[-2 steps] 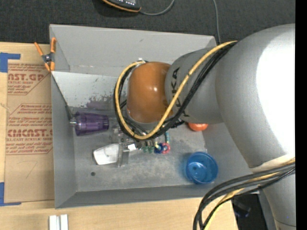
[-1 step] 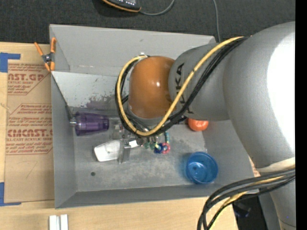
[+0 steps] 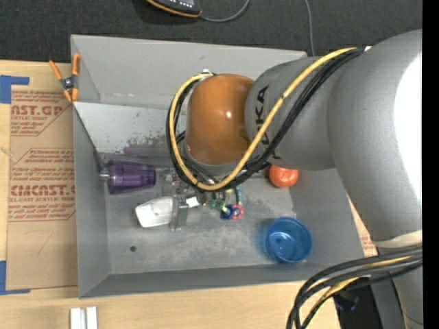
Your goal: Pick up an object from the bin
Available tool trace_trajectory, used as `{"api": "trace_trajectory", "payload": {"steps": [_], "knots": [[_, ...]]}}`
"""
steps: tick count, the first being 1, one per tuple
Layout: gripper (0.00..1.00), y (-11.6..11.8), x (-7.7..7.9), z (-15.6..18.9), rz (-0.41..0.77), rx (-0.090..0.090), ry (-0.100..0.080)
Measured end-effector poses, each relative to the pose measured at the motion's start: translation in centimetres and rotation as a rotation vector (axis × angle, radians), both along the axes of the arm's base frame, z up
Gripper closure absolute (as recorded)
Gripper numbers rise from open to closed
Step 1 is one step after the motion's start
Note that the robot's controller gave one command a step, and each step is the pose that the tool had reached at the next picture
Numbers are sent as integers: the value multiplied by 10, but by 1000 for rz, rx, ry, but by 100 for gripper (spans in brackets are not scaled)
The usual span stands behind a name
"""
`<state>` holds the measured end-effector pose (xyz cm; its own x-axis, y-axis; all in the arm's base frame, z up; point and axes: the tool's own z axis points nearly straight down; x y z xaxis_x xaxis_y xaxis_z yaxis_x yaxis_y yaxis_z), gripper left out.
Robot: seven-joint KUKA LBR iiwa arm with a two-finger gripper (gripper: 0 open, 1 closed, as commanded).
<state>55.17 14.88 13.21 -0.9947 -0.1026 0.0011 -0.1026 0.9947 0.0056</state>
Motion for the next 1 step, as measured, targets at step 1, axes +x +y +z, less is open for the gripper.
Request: {"api": "trace_trajectory", "payload": {"steps": [1], "knots": [[100, 0, 0, 10, 0, 0, -2]]}}
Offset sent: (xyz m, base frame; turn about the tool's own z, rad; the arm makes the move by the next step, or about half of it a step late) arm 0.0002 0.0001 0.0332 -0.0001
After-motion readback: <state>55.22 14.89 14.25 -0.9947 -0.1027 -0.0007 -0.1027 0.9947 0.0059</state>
